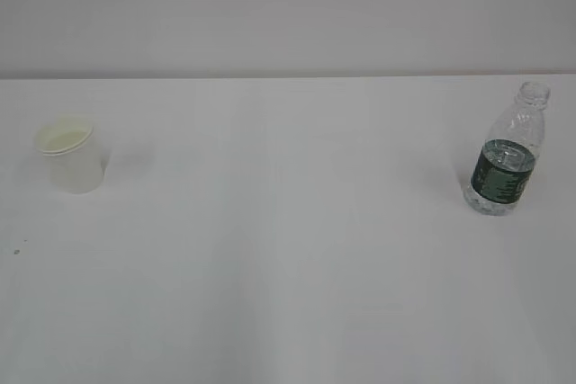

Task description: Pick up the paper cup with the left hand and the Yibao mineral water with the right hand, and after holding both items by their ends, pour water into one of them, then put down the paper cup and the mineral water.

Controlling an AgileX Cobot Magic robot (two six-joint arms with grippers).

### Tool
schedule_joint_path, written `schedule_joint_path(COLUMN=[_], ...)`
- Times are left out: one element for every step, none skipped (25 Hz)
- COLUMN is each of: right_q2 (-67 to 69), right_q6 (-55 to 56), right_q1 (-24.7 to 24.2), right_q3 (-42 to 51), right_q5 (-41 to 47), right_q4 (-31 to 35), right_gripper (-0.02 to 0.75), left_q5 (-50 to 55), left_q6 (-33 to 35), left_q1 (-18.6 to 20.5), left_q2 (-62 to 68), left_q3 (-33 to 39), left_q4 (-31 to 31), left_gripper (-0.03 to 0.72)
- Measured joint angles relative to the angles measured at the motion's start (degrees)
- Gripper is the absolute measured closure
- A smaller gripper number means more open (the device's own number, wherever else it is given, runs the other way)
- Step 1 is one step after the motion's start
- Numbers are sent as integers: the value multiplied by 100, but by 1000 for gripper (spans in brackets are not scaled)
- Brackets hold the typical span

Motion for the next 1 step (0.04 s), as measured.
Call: schedule_joint_path(right_q2=[0], right_q6=[0], right_q1=[0], right_q3=[0], right_q5=[0], right_q4=[-10], right_gripper=[178], left_q5=[0], left_q6=[0], left_q1=[0], left_q2=[0], left_q3=[0], left_q4=[0], left_gripper=[168])
